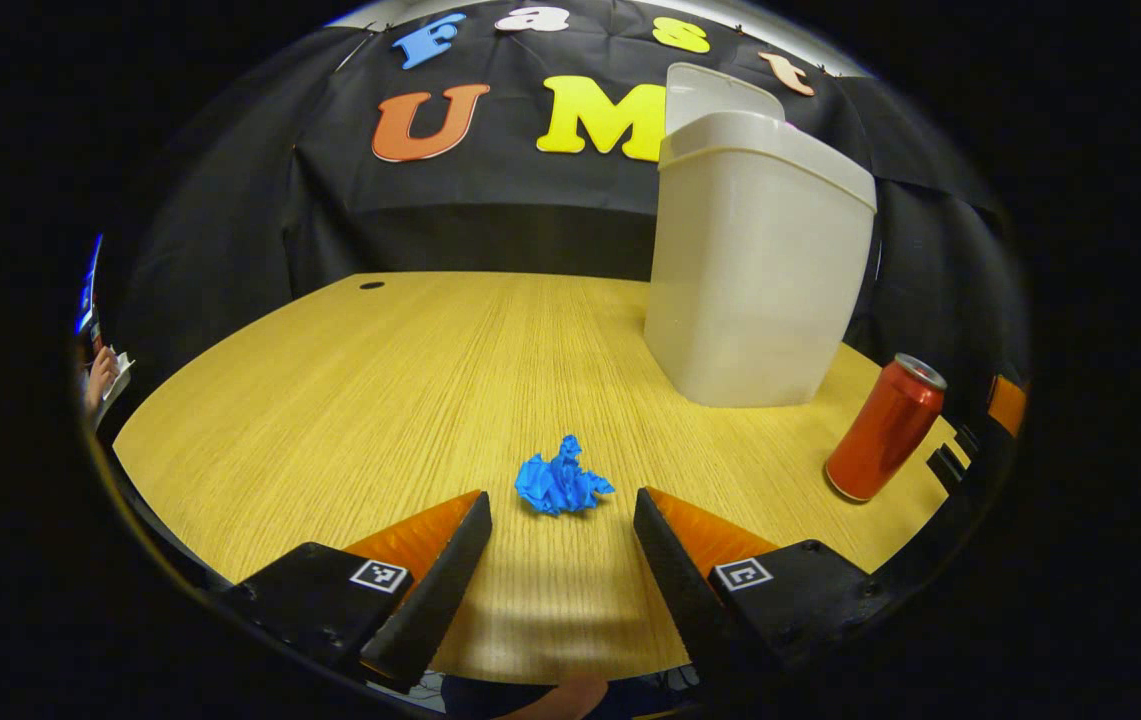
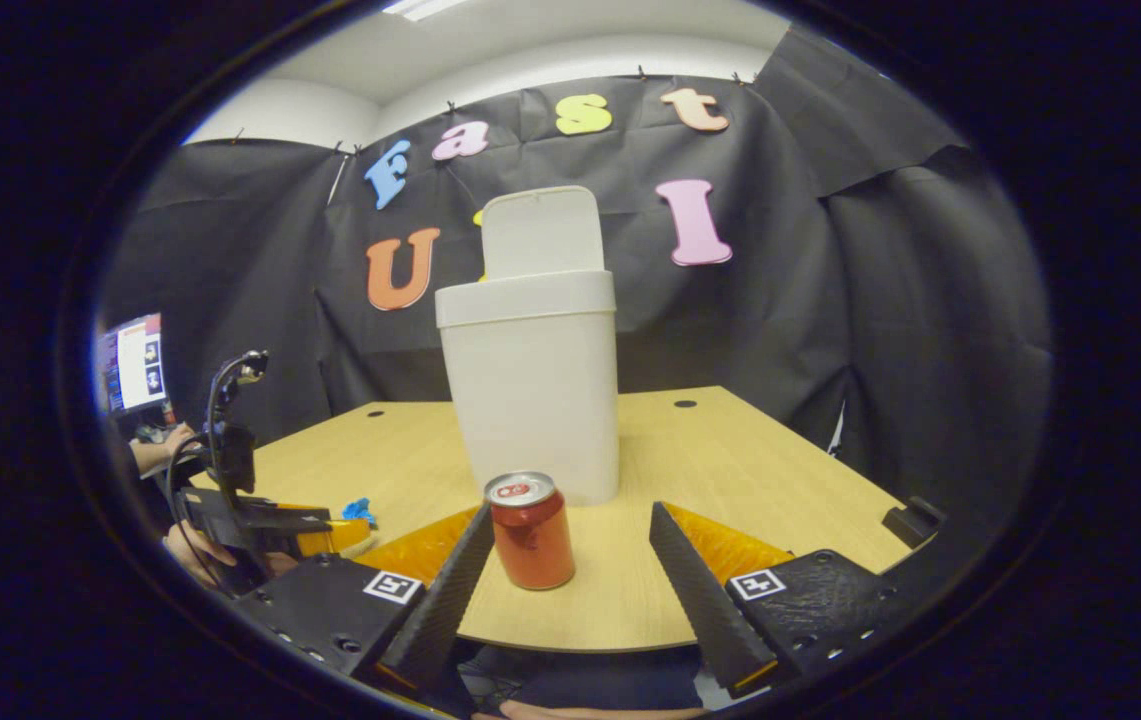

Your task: Press the lid of the desktop garbage bin to open it, pick up the crumpled paper on the desktop and throw it into the bin, then pick up the pop can on the desktop and drop it into the bin, and finally close the garbage bin lid.

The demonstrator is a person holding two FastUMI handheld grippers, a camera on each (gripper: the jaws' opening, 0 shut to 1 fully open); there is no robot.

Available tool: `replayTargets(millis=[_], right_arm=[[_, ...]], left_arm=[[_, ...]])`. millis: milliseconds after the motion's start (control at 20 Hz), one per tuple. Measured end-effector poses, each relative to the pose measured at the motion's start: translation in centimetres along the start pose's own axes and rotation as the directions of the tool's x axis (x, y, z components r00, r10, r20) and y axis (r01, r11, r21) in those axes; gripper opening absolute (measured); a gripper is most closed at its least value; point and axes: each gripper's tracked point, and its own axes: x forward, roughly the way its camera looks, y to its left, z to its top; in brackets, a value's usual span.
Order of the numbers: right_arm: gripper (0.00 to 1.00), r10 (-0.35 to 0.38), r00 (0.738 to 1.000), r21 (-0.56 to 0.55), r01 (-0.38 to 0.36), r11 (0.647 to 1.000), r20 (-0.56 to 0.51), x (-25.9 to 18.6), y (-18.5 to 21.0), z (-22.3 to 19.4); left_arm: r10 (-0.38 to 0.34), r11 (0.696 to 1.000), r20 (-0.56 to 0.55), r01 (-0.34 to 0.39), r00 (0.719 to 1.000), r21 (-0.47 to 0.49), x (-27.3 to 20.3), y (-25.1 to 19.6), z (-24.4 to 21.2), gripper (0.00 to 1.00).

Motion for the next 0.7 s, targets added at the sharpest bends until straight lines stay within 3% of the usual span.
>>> replayTargets(millis=[150,450,700], right_arm=[[0.96,0.015,1.000,-0.043,-0.016,0.999,-0.025,0.5,0.7,-1.4],[0.96,0.013,0.996,-0.087,-0.021,0.996,-0.090,2.0,1.7,-4.1],[0.96,-0.003,0.993,-0.097,-0.009,0.995,-0.118,3.2,2.1,-5.0]], left_arm=[[0.018,1.000,-0.006,-0.018,1.000,0.016,0.9,0.2,0.1,0.88],[0.045,0.998,-0.017,-0.044,0.999,0.033,1.6,0.7,0.6,0.82],[0.037,0.998,-0.005,-0.036,0.999,0.043,2.3,1.1,0.9,0.66]])
